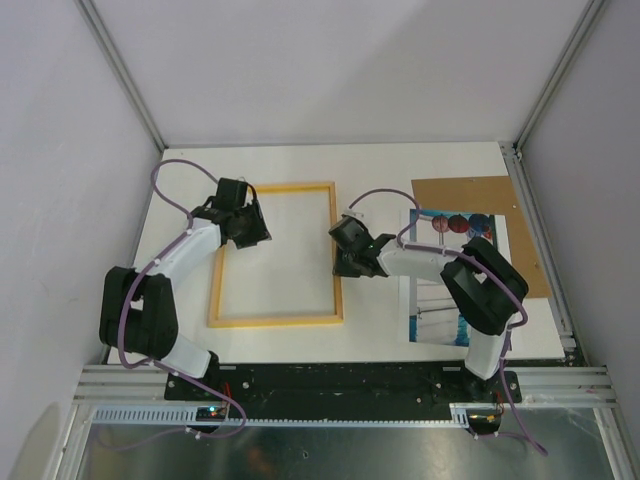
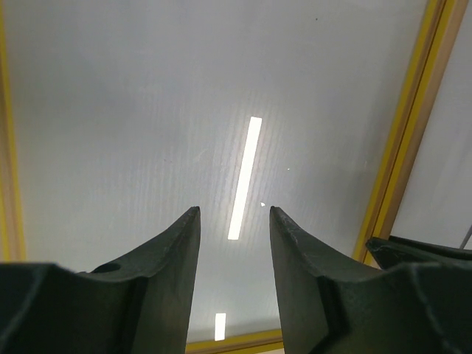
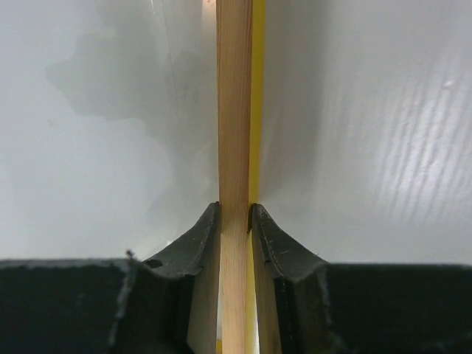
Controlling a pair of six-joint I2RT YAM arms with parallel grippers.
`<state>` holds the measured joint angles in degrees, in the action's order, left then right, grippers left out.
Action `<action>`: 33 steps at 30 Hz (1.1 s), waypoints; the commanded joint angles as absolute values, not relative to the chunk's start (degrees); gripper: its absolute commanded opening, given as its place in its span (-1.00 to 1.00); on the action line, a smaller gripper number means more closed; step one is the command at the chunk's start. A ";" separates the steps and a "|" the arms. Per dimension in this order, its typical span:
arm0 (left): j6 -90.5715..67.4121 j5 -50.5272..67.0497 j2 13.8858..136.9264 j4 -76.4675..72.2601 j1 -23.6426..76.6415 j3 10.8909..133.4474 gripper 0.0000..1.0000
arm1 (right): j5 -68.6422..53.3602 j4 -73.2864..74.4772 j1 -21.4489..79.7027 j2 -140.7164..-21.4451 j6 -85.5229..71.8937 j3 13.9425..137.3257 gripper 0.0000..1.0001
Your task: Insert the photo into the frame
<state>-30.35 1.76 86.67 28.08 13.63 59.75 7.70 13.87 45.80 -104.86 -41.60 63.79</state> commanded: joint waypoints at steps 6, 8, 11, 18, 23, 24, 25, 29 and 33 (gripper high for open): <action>-29.61 5.04 84.22 27.50 13.46 60.59 -0.06 | 7.63 14.66 48.12 -104.41 -43.96 64.60 -0.32; -29.75 5.87 84.23 27.31 13.96 60.85 -0.05 | 8.04 15.20 47.27 -102.57 -42.96 64.60 -0.14; -30.11 6.59 84.25 26.99 15.31 61.21 -0.02 | 8.12 16.11 45.46 -99.18 -41.33 64.60 0.14; -31.95 8.86 85.98 25.82 22.68 64.13 0.03 | 12.37 22.72 36.06 -84.49 -38.95 60.52 0.45; -34.11 10.91 91.66 23.24 33.73 68.92 0.10 | 11.51 26.24 19.43 -70.24 -37.15 50.46 0.54; -34.50 11.30 93.03 22.61 35.63 70.05 0.12 | 11.16 27.01 16.22 -67.73 -36.72 48.43 0.57; -34.79 11.72 94.81 22.11 37.90 71.55 0.14 | 10.55 27.48 11.93 -65.15 -36.38 46.23 0.59; -36.34 17.17 103.72 18.88 43.66 77.88 0.22 | 6.12 27.96 -4.57 -58.83 -34.96 40.81 0.67; -35.86 21.33 112.09 16.81 46.59 84.95 0.32 | -0.26 26.54 -18.52 -57.98 -33.51 38.65 0.70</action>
<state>-34.94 15.57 106.45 20.27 44.86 78.52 6.37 26.46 -9.08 -59.13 -35.99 39.97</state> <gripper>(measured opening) 0.635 0.844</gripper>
